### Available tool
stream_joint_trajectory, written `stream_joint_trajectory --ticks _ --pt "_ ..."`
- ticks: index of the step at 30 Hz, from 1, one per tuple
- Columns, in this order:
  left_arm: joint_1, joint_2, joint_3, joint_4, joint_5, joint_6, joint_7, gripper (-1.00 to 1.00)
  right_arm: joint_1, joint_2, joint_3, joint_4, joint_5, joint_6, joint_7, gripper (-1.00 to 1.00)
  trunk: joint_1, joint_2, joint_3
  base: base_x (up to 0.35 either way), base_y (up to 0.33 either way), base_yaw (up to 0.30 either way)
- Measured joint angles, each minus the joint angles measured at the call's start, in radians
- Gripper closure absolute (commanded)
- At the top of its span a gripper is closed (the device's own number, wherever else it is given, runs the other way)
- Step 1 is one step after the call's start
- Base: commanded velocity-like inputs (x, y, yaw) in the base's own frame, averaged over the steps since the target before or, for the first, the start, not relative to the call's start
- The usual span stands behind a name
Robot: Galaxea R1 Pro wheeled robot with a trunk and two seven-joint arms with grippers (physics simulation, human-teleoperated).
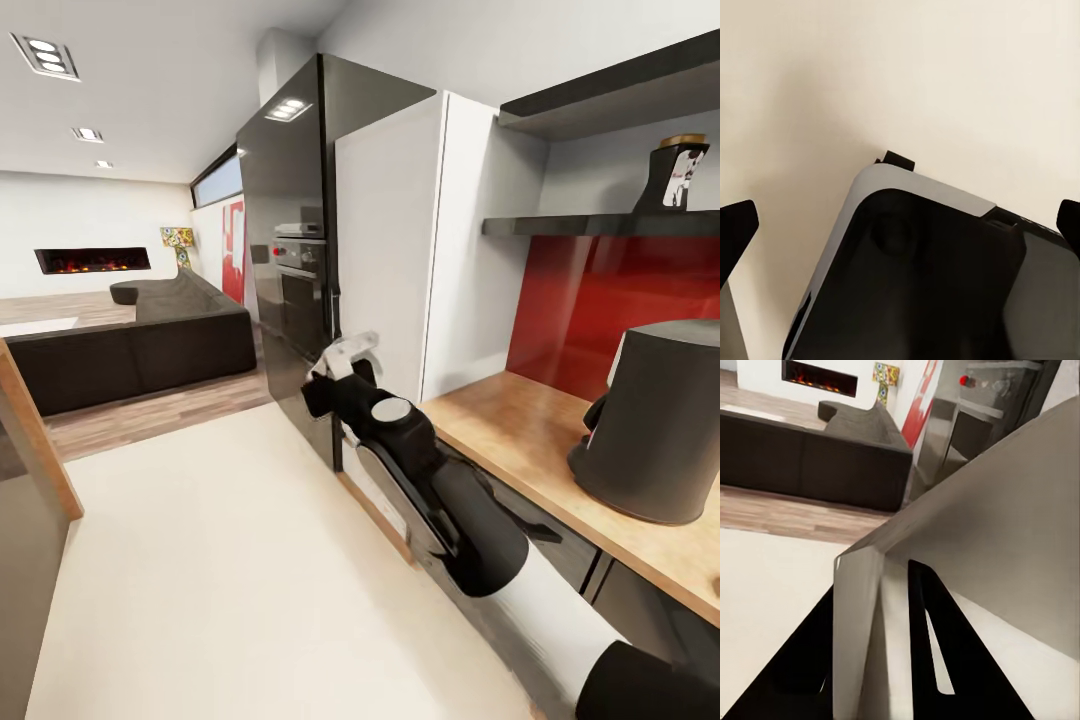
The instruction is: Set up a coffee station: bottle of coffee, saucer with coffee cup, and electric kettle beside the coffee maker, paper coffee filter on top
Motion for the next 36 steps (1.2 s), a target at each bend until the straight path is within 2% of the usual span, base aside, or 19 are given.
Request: stream_joint_trajectory --ticks 6,10,15,16,17,18,20,21,22,23,24,25,26,27,28,30,31,35,36 --pt "0.000 0.000 0.000 0.000 0.000 0.000 0.001 -1.00 -0.109 0.000 -0.040 0.000 -0.002 0.110 0.000 1.00 0.000 0.000 0.000 0.000 0.000 0.000" --pt "0.000 0.000 0.000 0.000 0.000 0.000 0.001 -1.00 -0.165 0.000 -0.056 0.002 -0.009 0.138 0.000 1.00 0.000 0.000 0.000 0.000 0.000 0.000" --pt "0.000 0.000 0.000 0.000 0.000 0.001 0.001 -1.00 -0.244 -0.005 -0.068 0.028 -0.058 0.161 0.001 1.00 0.000 0.000 0.000 0.000 0.000 0.000" --pt "0.000 0.000 0.001 0.000 0.000 0.001 0.002 -1.00 -0.330 -0.042 -0.067 0.064 -0.099 0.174 0.003 1.00 0.000 0.000 0.000 0.000 0.000 0.000" --pt "0.000 0.000 0.001 0.000 0.000 0.001 0.002 -1.00 -0.355 -0.053 -0.068 0.073 -0.116 0.174 0.004 1.00 0.000 0.000 0.000 0.000 0.000 0.000" --pt "0.000 0.000 0.001 0.000 0.000 0.002 0.002 -1.00 -0.389 -0.078 -0.067 0.086 -0.133 0.176 0.005 1.00 0.000 0.000 0.000 0.000 0.000 0.000" --pt "0.000 0.000 0.001 0.000 0.000 0.002 0.003 -1.00 -0.422 -0.107 -0.067 0.098 -0.171 0.177 0.007 1.00 0.000 0.000 0.000 0.000 0.000 0.000" --pt "0.000 0.000 0.002 0.000 0.000 0.002 0.003 -1.00 -0.494 -0.170 -0.063 0.132 -0.289 0.180 0.009 1.00 0.000 0.000 0.000 0.000 0.000 0.000" --pt "0.000 0.000 0.002 0.000 0.000 0.003 0.003 -1.00 -0.587 -0.229 -0.065 0.186 -0.458 0.182 0.009 1.00 0.000 0.000 0.000 0.000 0.000 0.000" --pt "0.000 0.000 0.002 -0.001 0.000 0.003 0.003 -1.00 -0.619 -0.243 -0.062 0.204 -0.512 0.181 0.009 1.00 0.000 0.000 0.000 0.000 0.000 0.000" --pt "0.000 0.000 0.002 -0.001 0.000 0.003 0.003 -1.00 -0.620 -0.244 -0.062 0.205 -0.516 0.181 0.009 1.00 0.000 0.000 0.000 0.000 0.000 0.000" --pt "0.000 0.000 0.002 0.000 0.000 0.003 0.003 -1.00 -0.645 -0.254 -0.059 0.222 -0.549 0.181 0.009 1.00 0.000 0.000 0.000 0.000 0.000 0.000" --pt "0.000 0.000 0.002 0.000 0.000 0.003 0.004 -1.00 -0.706 -0.273 -0.022 0.264 -0.616 0.182 0.010 1.00 0.000 0.000 0.000 0.000 0.000 0.000" --pt "0.000 0.000 0.002 0.000 0.000 0.003 0.004 -1.00 -0.744 -0.281 0.013 0.287 -0.658 0.181 0.010 1.00 0.000 0.000 0.000 0.000 0.000 0.000" --pt "0.000 0.000 0.002 0.000 0.000 0.003 0.004 -1.00 -0.838 -0.298 0.105 0.345 -0.796 0.182 0.011 1.00 0.000 0.000 0.000 0.000 0.000 0.000" --pt "0.000 0.000 0.002 0.000 0.000 0.003 0.004 -1.00 -0.903 -0.308 0.151 0.390 -0.926 0.182 0.011 1.00 0.000 0.000 0.000 0.000 0.000 0.000" --pt "0.000 0.000 0.002 0.000 0.000 0.003 0.004 -1.00 -0.951 -0.322 0.178 0.434 -1.050 0.183 0.010 1.00 0.000 0.000 0.000 0.000 0.000 0.000" --pt "0.000 0.000 0.002 0.000 0.000 0.003 0.003 -1.00 -1.024 -0.368 0.224 0.503 -1.263 0.184 0.009 1.00 0.000 0.000 0.000 0.000 0.000 0.000" --pt "0.000 0.000 0.002 0.000 0.000 0.003 0.003 -1.00 -1.033 -0.375 0.234 0.510 -1.287 0.184 0.008 1.00 0.000 0.000 0.000 0.000 0.000 0.000"
